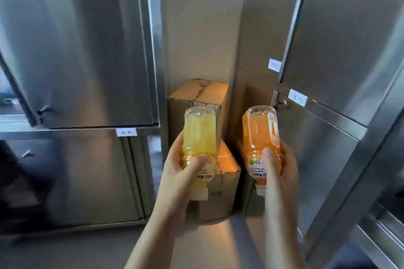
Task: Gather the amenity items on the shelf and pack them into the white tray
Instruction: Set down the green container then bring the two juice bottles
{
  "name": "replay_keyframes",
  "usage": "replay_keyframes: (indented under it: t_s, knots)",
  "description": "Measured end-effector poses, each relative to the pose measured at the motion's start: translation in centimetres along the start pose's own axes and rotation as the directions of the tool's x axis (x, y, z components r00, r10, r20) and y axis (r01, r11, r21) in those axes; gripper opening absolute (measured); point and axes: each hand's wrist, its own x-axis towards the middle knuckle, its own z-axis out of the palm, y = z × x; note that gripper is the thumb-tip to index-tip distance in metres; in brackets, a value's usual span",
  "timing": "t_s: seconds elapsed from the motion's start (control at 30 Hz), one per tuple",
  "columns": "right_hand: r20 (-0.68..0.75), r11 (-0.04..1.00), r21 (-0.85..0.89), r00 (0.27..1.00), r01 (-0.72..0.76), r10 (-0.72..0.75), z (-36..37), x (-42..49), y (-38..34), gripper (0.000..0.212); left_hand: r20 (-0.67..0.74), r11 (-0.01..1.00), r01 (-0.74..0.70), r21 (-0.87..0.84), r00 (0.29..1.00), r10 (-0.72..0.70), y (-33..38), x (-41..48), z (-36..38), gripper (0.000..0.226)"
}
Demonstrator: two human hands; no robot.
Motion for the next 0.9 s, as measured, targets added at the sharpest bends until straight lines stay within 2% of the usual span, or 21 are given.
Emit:
replay_keyframes:
  t_s: [0.23, 0.3, 0.4, 0.47, 0.63, 0.77, 0.9]
  knots:
    - [0.290, 0.983, 0.134, 0.953, -0.127, 0.083, 20.7, -5.2, 1.8, 0.033, -0.298, 0.992, -0.101, 0.071, 0.947, 0.118, 5.3, 0.8, -19.2, 0.054]
    - [0.352, 0.972, 0.160, 0.930, -0.171, 0.106, 27.0, -7.3, 2.2, 0.038, -0.369, 0.990, -0.110, 0.092, 0.919, 0.136, 7.0, 0.5, -25.1, 0.060]
    - [0.440, 0.951, 0.193, 0.888, -0.240, 0.134, 36.3, -11.4, 2.8, 0.055, -0.459, 0.982, -0.131, 0.137, 0.870, 0.180, 9.2, -0.2, -33.7, 0.052]
    - [0.497, 0.940, 0.199, 0.855, -0.279, 0.148, 41.6, -14.4, 3.2, 0.058, -0.521, 0.977, -0.124, 0.173, 0.830, 0.198, 10.6, -1.1, -39.0, 0.049]
    - [0.659, 0.923, 0.184, 0.739, -0.338, 0.140, 51.5, -20.9, 3.7, 0.053, -0.612, 0.974, -0.107, 0.198, 0.763, 0.208, 13.5, -3.6, -48.8, 0.045]
    - [0.718, 0.906, 0.170, 0.678, -0.389, 0.157, 57.8, -23.7, 3.6, 0.051, -0.680, 0.970, -0.102, 0.220, 0.697, 0.227, 14.7, -4.5, -54.0, 0.047]
    - [0.765, 0.886, 0.180, 0.627, -0.427, 0.147, 63.0, -25.1, 4.5, 0.037, -0.742, 0.969, -0.084, 0.233, 0.629, 0.233, 14.9, -4.3, -58.6, 0.054]
